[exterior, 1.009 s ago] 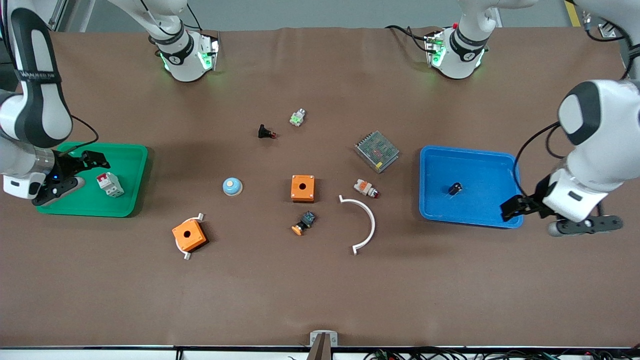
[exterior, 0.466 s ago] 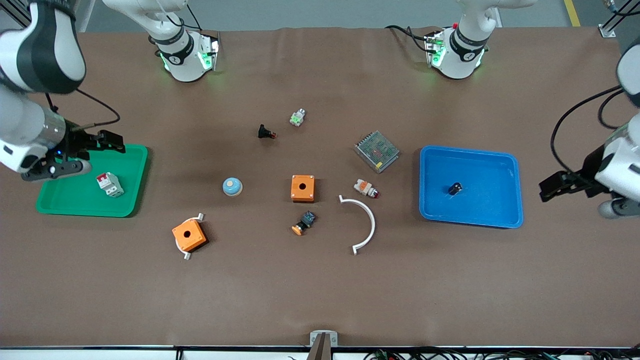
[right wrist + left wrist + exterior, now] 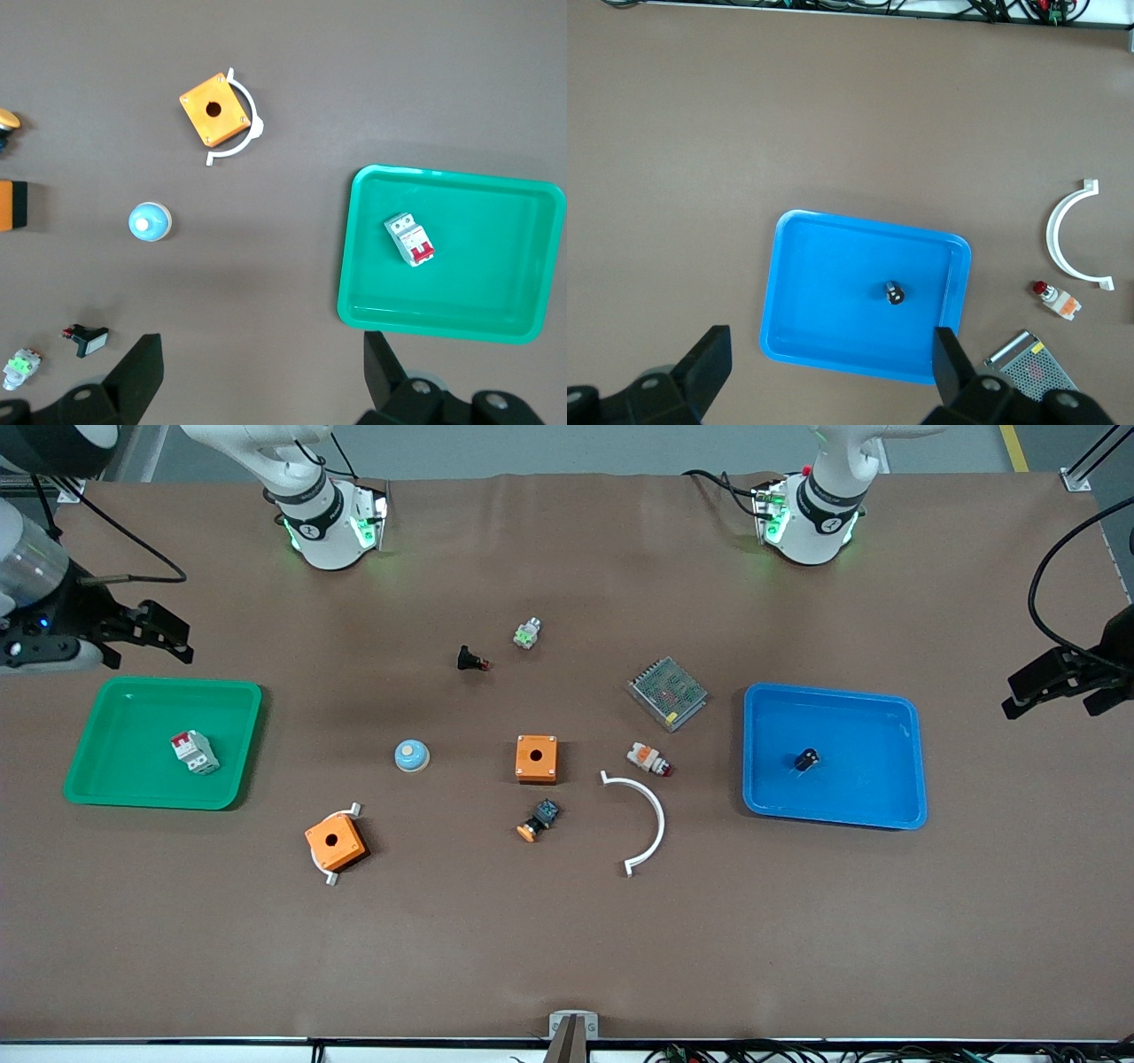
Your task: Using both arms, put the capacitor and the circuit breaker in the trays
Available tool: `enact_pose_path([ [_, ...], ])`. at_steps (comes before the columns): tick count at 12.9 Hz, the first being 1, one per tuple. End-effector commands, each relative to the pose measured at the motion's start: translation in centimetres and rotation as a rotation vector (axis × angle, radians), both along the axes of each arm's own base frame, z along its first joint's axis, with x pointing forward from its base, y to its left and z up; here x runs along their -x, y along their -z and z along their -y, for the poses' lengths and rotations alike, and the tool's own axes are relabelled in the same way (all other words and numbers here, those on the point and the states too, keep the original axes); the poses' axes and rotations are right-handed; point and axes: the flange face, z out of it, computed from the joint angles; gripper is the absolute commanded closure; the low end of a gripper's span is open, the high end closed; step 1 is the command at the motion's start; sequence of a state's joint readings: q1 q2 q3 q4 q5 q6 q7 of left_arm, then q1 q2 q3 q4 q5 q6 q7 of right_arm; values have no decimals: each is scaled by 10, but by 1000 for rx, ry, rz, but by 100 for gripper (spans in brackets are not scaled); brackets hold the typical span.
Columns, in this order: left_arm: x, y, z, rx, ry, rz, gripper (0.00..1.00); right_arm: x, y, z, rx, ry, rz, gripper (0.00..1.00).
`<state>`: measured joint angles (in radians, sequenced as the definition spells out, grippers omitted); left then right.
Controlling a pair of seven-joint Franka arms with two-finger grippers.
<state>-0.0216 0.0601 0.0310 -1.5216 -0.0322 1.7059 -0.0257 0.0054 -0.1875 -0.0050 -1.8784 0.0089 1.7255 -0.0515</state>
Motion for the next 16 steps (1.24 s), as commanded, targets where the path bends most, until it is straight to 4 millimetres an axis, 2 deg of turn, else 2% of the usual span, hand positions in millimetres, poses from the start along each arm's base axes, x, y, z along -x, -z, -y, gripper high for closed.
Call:
enact_pose_path([
  [1,4,-3,2,9,20,19,0,12,-11,14,-10,40,16,0],
  [4,2,-9,4,14,8,32,0,14,-12,22,-13,45,7,0],
  [6,-3,-17,7,1,12,45,0,13,-22,21,-12,44,13,0],
  [11,-2,-14,15,-19,30,28,0,15,-27,27,-19,55,-4,0],
  [13,-2,-12,14,-19,27,23,0,15,-35,26,-19,57,14,0],
  [16,-3,-11,14,-19,29,22,0,7,-40,27,-18,59,25,0],
])
